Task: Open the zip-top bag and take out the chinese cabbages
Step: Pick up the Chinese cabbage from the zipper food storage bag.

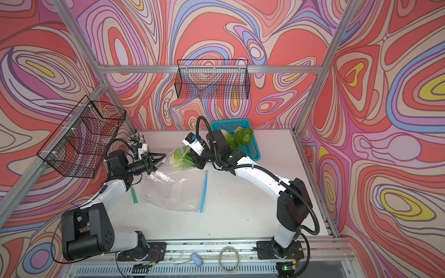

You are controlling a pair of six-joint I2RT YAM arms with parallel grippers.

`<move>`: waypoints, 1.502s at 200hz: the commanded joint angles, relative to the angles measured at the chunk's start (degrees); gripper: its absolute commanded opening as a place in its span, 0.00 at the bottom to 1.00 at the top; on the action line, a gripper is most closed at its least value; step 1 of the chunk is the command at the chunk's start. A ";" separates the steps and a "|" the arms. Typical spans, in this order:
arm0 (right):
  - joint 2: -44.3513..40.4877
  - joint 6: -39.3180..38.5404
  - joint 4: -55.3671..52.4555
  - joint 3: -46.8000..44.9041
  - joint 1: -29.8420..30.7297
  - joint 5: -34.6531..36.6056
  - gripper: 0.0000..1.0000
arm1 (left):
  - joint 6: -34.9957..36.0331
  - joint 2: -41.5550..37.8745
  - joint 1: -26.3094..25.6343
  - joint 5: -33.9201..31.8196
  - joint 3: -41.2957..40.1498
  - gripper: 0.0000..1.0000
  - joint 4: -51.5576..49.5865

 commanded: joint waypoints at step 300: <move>4.97 5.30 8.15 2.33 -0.10 -2.02 0.00 | -40.21 14.09 -1.67 3.43 -6.72 0.41 60.35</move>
